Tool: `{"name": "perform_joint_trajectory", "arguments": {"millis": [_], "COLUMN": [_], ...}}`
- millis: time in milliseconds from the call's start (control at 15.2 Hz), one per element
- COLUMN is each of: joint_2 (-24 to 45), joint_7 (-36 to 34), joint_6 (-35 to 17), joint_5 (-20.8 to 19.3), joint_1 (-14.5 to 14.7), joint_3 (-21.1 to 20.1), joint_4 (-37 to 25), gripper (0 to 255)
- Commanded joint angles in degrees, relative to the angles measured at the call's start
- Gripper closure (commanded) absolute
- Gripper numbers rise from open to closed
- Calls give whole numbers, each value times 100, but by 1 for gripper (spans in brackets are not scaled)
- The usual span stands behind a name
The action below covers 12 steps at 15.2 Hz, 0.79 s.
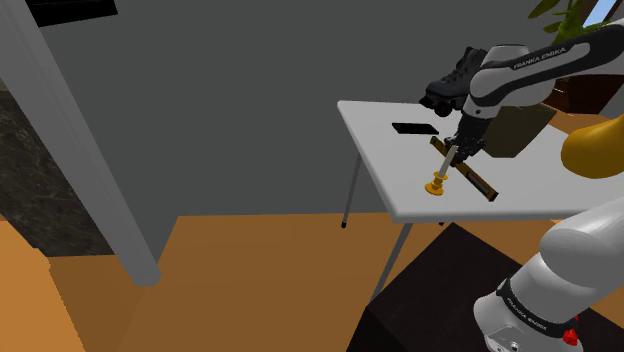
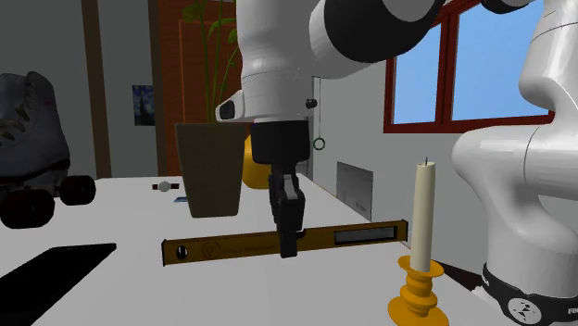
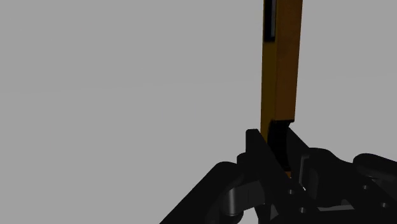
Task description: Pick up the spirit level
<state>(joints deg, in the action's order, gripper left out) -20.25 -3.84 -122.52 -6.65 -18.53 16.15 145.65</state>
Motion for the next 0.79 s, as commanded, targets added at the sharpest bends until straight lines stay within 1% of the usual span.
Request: {"name": "perform_joint_trajectory", "arguments": {"millis": [0,594,726], "joint_2": [-93,-394,-398], "joint_7": [-5,-32,-32], "joint_6": [184,952,965], "joint_5": [-8,-5,-5], "joint_1": [-6,-8,-8], "joint_3": [-16,-98,-100], "joint_4": [-87,-557,-565], "gripper": [255,255,255]}}
